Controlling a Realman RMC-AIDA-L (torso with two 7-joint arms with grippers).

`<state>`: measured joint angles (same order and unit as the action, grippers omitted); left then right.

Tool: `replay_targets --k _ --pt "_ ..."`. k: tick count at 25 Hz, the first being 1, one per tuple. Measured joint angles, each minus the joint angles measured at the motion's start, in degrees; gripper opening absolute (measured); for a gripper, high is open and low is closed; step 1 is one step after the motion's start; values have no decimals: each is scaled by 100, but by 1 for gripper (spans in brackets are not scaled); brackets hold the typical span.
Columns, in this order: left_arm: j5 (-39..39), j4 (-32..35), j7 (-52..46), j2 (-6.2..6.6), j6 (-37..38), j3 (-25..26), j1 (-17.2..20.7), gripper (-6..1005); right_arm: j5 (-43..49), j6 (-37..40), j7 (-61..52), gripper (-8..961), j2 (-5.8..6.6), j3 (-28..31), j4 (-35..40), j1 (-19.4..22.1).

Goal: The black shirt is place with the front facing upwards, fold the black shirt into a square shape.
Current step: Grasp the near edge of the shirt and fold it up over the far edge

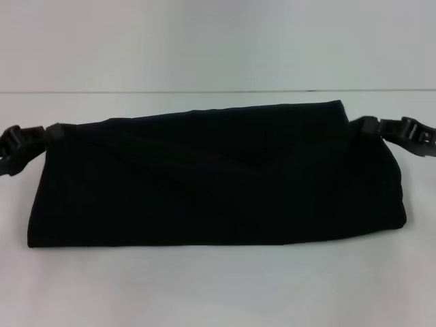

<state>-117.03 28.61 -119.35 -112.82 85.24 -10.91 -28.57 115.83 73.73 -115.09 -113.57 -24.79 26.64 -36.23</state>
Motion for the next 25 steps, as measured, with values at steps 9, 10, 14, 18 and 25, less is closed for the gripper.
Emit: replay_targets --k 9,10,14,18,25 --pt "452 -16 311 -215 -386 -6 -51 2 -743 -452 436 62 -287 -1 -2 -3" --pt "507 -25 353 -230 -423 -4 -54 2 -822 -495 468 63 -315 -1 -2 -1" --pt "739 -49 463 -268 -530 -1 -42 3 -1161 -629 617 69 -379 -2 -5 15" --pt "928 -71 561 -315 -700 -6 -38 10 -1287 -792 751 75 -448 -7 -11 -29" --pt "1524 -85 894 -534 -1156 -11 -88 22 -1900 -1294 1365 85 -612 -33 -249 -188"
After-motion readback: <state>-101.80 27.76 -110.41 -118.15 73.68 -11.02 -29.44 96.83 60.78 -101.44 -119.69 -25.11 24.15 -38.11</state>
